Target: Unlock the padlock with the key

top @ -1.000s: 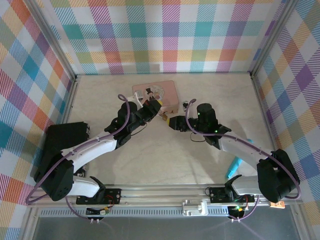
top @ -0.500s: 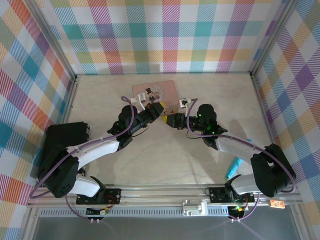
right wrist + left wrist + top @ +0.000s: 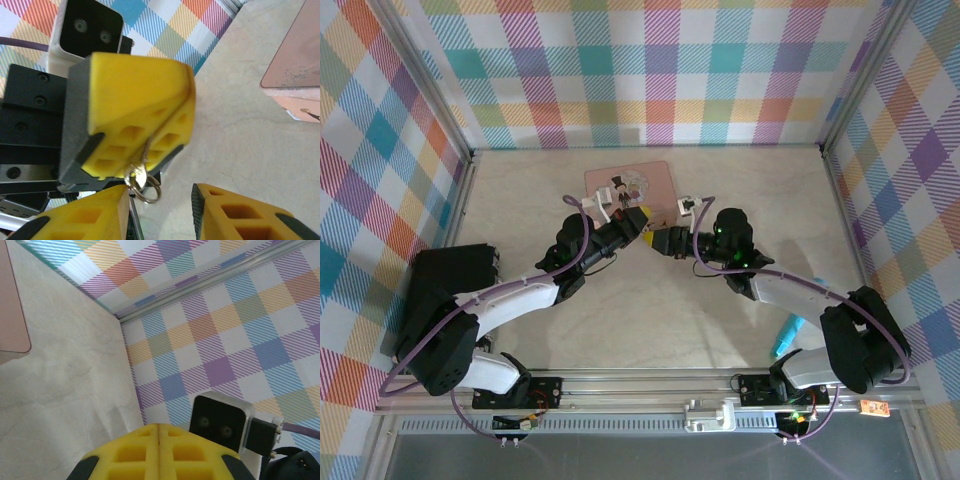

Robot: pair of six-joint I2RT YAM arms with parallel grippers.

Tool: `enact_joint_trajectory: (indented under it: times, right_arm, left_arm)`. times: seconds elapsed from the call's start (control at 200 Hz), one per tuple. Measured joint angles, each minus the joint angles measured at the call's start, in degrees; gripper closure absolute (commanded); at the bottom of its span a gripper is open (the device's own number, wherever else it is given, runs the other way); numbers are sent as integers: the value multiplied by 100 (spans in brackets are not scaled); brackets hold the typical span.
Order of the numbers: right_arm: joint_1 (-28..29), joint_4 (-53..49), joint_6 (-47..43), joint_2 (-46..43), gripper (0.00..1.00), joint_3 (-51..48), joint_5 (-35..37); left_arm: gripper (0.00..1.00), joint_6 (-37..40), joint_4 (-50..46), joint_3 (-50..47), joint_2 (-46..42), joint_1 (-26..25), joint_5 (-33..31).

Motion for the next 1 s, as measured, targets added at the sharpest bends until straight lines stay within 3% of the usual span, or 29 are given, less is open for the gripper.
enact_joint_trajectory:
  times: [0.17,0.545,0.63,0.7,0.89,1.0]
  right_arm:
    - [0,260,103,26,66,2,0]
    - [-15,750,428,420,88,103,-286]
    - [-46,898,597,498,100,103,-354]
    - [-74,1034,732,562,100,111,-409]
    - [-68,693,507,564,100,173,-433]
    - [-42,-369,-179,267,100,326,-227]
  left_arm:
    - [100,-2,0,-37,0,0,28]
    - [100,-20,44,-129,-7,0,-31]
    - [100,-22,79,-133,-7,2,-90]
    - [100,-24,127,-138,-7,2,-136]
    - [50,-68,-26,-138,-94,-17,-146]
    - [49,98,-791,-59,-490,-33,-278]
